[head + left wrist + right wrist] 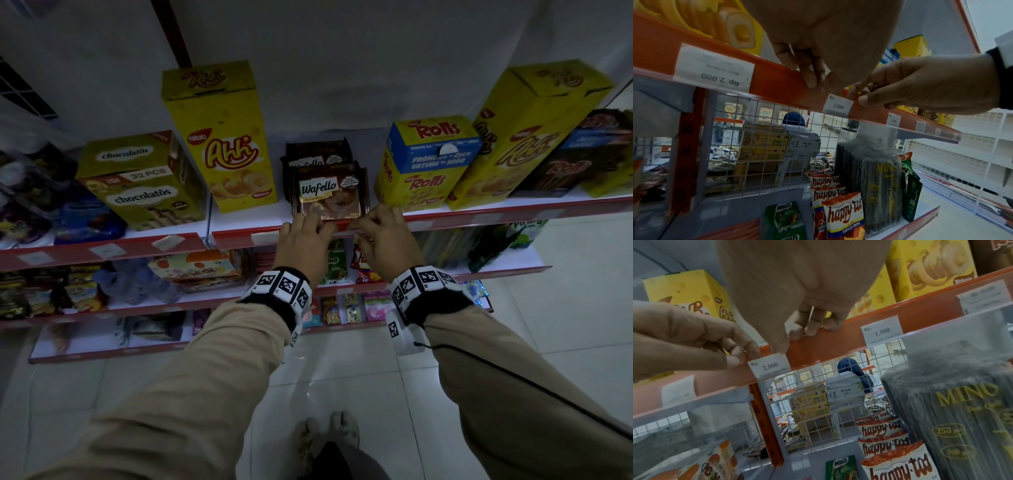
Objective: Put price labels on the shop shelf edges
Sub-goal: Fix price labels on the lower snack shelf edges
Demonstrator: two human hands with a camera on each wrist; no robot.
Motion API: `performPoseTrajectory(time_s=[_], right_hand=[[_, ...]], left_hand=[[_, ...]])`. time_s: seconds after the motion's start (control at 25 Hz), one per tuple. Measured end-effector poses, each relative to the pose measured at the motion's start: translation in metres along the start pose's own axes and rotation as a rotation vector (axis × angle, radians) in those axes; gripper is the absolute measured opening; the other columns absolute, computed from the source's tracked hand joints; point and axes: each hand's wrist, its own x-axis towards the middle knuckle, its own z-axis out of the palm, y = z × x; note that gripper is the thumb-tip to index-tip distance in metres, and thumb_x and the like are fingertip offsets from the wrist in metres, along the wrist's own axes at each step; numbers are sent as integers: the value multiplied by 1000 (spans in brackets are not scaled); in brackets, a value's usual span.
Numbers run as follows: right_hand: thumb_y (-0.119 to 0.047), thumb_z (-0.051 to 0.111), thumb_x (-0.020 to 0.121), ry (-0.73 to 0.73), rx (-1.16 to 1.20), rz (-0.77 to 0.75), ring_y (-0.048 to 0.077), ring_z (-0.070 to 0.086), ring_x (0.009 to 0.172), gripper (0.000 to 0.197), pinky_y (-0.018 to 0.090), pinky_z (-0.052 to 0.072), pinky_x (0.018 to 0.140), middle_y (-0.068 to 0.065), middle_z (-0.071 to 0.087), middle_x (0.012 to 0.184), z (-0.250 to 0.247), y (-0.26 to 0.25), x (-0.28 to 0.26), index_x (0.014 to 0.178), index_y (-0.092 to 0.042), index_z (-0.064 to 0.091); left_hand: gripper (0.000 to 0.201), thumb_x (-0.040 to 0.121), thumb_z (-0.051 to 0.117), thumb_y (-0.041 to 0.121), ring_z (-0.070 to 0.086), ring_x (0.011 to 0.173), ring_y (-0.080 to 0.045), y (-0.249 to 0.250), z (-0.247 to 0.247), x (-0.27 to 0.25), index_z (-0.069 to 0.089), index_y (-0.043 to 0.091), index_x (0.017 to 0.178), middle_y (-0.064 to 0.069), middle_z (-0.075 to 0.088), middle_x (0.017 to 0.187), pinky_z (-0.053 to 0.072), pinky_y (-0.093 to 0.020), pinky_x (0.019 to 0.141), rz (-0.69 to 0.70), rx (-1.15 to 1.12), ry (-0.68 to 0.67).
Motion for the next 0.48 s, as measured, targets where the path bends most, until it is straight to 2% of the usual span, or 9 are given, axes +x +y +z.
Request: performPoseTrajectory(time_s=[0.12,0.28,0.48], right_hand=[[-5,58,82,-31,-37,3,34,44,106,29,42,42,85,16,54,110,-2,-1,1,109,-9,66],[-3,55,81,-84,-110,18,34,42,110,37,42,41,87,16,52,117,-3,-2,-1,116,-11,61],[-9,56,86,-22,-75,14,35,46,107,25,45,43,85,16,56,114,-6,-6,-3,109,-8,65]], left_hand=[[42,82,52,9,39,117,-32,3,-2,0,51,18,123,-11,42,136,34,-42,90,-23,7,-16],[52,78,55,1,38,120,-31,2,-4,-2,48,17,127,-10,41,138,33,-40,92,-35,-6,-25],[57,74,59,1,41,116,-28,-2,-10,-8,47,18,127,-8,46,130,31,-37,91,1,-3,-35]])
